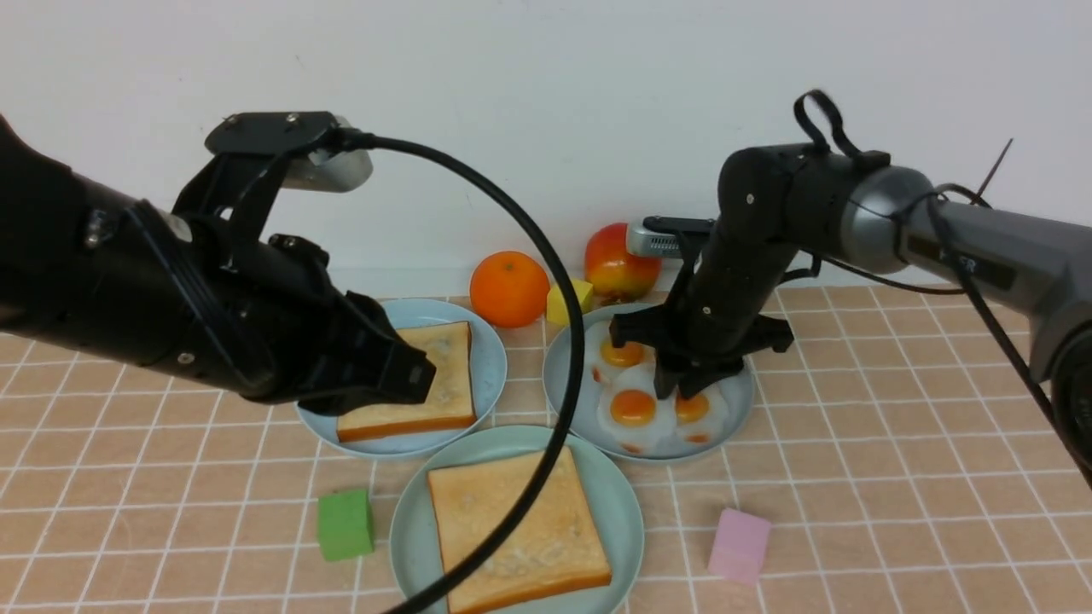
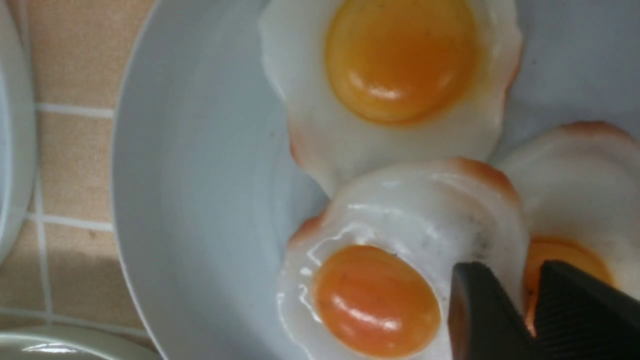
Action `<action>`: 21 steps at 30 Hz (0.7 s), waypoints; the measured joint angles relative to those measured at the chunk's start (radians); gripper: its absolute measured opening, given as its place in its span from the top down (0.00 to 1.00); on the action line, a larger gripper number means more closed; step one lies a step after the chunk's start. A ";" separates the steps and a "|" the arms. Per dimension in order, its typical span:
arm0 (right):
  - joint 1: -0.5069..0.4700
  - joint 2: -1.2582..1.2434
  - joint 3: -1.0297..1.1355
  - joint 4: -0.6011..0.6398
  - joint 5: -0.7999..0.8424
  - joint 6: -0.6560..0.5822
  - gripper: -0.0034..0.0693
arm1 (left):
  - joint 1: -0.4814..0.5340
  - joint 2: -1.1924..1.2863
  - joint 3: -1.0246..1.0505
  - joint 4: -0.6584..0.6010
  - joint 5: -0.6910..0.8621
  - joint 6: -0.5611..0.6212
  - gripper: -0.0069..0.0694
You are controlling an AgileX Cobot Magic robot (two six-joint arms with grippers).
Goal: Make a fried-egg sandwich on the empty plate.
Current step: Use the right arm to grab a fried egg, then use the right arm to place the fried egg on the slice of bread in the middle
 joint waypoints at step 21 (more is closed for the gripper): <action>0.000 -0.202 0.003 -0.002 0.036 -0.135 0.89 | 0.000 0.000 0.000 0.002 0.042 -0.004 0.78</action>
